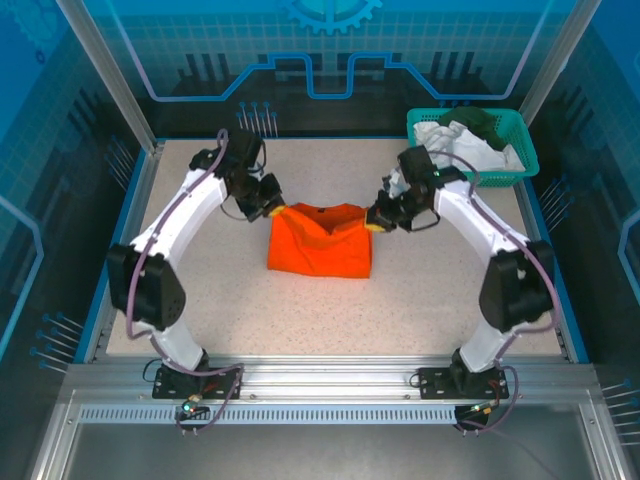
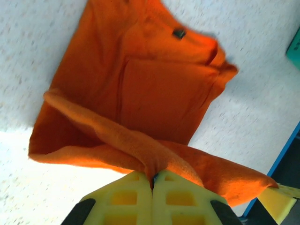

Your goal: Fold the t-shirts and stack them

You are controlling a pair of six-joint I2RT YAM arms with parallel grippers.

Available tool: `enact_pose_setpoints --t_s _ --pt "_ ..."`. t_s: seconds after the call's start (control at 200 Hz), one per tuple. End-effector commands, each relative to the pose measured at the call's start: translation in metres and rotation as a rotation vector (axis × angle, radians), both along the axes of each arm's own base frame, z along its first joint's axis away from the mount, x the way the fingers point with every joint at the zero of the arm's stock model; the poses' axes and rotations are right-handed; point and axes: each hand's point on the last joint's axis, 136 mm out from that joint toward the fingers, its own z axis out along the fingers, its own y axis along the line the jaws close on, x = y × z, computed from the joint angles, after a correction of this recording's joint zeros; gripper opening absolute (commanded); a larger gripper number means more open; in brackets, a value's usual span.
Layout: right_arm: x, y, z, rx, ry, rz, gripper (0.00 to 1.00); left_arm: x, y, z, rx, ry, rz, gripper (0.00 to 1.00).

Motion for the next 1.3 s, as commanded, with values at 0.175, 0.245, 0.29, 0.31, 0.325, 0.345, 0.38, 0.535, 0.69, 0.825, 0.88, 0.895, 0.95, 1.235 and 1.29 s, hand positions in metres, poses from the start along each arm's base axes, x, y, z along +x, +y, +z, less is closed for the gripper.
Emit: enact_pose_setpoints --t_s 0.175,0.245,0.29,0.31,0.325,0.345,0.38,0.535,0.69,0.825,0.88,0.895,0.95,1.235,1.29 --pt "0.109 -0.028 -0.060 0.004 0.213 -0.216 0.37 0.101 0.032 -0.061 -0.040 0.085 0.162 0.47" --pt "0.139 -0.039 -0.057 0.063 0.228 -0.304 0.56 0.123 0.050 -0.070 -0.038 0.086 0.232 0.53" --pt "0.155 -0.046 -0.061 0.068 0.230 -0.346 0.86 0.134 0.062 -0.066 -0.034 0.063 0.284 0.76" --pt "0.161 -0.050 -0.057 0.063 0.218 -0.357 0.90 0.139 0.066 -0.062 -0.038 0.045 0.301 0.79" --pt "0.164 -0.052 -0.053 0.061 0.208 -0.360 0.90 0.143 0.069 -0.058 -0.042 0.029 0.312 0.79" --pt "0.168 -0.054 -0.047 0.062 0.193 -0.358 0.90 0.147 0.072 -0.052 -0.043 0.008 0.323 0.80" --pt "0.171 -0.054 -0.036 0.061 0.165 -0.345 0.89 0.152 0.075 -0.040 -0.043 -0.029 0.334 0.81" --pt "0.138 -0.044 0.000 0.035 0.047 -0.261 0.81 0.138 0.055 -0.006 -0.055 -0.088 0.268 0.72" --pt "0.076 -0.002 -0.007 0.060 -0.007 -0.129 0.58 0.088 -0.004 -0.013 -0.075 -0.092 0.123 0.59" --pt "0.038 0.029 -0.034 0.037 0.021 -0.032 0.37 0.048 -0.059 -0.043 -0.106 -0.049 -0.010 0.54" --pt "0.026 0.039 -0.050 0.027 0.052 -0.011 0.35 0.033 -0.072 -0.064 -0.104 0.004 -0.054 0.52" --pt "0.023 0.043 -0.055 0.026 0.063 -0.002 0.35 0.031 -0.074 -0.069 -0.101 0.013 -0.064 0.52" --pt "0.016 0.052 -0.069 0.013 0.083 0.030 0.34 0.021 -0.072 -0.090 -0.053 0.043 -0.092 0.52" --pt "-0.025 0.066 -0.150 -0.082 0.219 0.105 0.34 -0.058 -0.030 -0.185 0.117 0.252 -0.174 0.50" --pt "-0.040 0.064 -0.161 -0.098 0.242 0.124 0.34 -0.081 -0.021 -0.193 0.130 0.293 -0.180 0.49"
